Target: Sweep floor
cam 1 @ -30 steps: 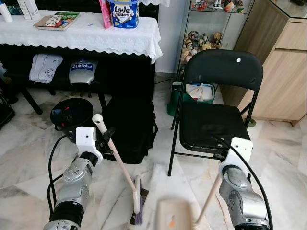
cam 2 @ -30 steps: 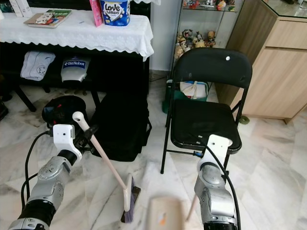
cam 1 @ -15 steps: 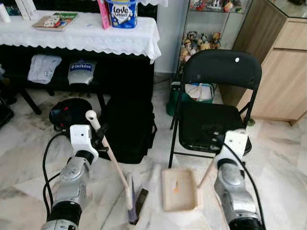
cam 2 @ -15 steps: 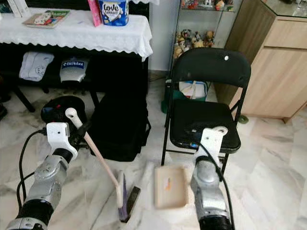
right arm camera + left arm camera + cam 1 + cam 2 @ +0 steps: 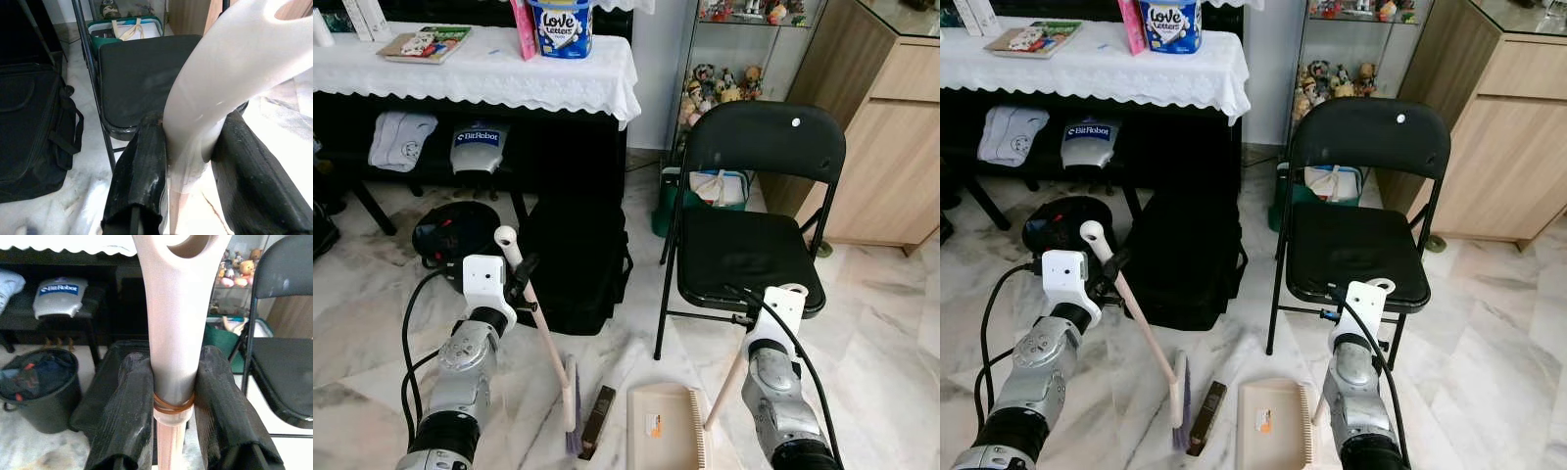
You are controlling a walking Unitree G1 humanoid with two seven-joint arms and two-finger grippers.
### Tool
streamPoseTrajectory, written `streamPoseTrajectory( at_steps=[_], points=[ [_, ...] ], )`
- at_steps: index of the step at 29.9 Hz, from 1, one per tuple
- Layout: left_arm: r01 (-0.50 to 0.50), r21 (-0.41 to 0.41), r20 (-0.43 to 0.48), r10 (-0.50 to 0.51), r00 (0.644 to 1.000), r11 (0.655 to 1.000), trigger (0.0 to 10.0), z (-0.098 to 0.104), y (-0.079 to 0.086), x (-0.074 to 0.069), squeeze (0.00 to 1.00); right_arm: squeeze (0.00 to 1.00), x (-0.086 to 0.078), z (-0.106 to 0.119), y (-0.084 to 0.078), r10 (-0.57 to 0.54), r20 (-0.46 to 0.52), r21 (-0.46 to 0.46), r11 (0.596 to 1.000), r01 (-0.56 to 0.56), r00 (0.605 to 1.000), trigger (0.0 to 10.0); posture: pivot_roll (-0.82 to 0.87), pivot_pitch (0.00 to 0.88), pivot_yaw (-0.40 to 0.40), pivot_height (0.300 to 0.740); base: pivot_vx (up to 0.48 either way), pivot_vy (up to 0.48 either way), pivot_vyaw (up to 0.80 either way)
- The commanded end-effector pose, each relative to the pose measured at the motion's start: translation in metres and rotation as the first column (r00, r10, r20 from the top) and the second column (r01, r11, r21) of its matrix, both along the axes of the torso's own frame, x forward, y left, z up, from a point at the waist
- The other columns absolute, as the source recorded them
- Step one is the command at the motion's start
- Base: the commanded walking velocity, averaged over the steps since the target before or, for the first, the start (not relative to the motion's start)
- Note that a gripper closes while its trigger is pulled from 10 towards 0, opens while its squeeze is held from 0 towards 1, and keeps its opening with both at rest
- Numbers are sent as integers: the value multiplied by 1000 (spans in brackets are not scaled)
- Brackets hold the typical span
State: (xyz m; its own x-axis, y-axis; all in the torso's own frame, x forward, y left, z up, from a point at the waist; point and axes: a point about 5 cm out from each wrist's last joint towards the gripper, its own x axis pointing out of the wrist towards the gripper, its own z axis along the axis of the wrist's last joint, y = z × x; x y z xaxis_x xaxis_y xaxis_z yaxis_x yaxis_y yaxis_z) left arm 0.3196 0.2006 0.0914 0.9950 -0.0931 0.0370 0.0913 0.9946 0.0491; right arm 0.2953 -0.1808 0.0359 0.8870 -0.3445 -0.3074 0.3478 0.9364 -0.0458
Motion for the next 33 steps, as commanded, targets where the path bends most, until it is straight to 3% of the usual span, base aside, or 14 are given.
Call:
streamPoseTrajectory(
  at_steps=[1, 8, 15, 17, 26, 33],
  points=[
    [-15, 92, 19, 13, 1000, 996, 10000, 1, 7, -3, 4, 0, -1, -2, -7, -19, -5, -30, 999, 19, 1000, 10000, -52, 78, -29, 740, 0, 0, 0],
    [-20, 214, 6, 19, 1000, 977, 10000, -3, 16, -7, 12, 0, 0, -2, -4, -13, 6, -34, 999, 13, 1000, 10000, -54, 79, -28, 740, 0, 0, 0],
    [99, 149, -79, -88, 993, 984, 10000, -12, 12, -10, 0, 0, 1, -3, -1, -3, 12, -34, 999, 4, 1000, 10000, -46, 81, -29, 740, 0, 0, 0],
    [155, 112, -136, -140, 981, 982, 10000, -18, 9, -11, 0, 0, 1, -3, -1, 0, 11, -36, 999, 1, 1000, 10000, -46, 81, -29, 740, 0, 0, 0],
    [133, -58, -151, -140, 979, 989, 10000, -19, 11, -8, 0, 0, 2, -4, 0, 4, 13, -37, 999, -3, 1000, 10000, -47, 82, -30, 740, 0, 0, 0],
    [156, -219, -161, -193, 968, 963, 10000, -16, 5, -6, 0, 0, 2, -5, 0, 5, 14, -37, 999, -4, 1000, 10000, -44, 80, -30, 740, 0, 0, 0]
  ],
)
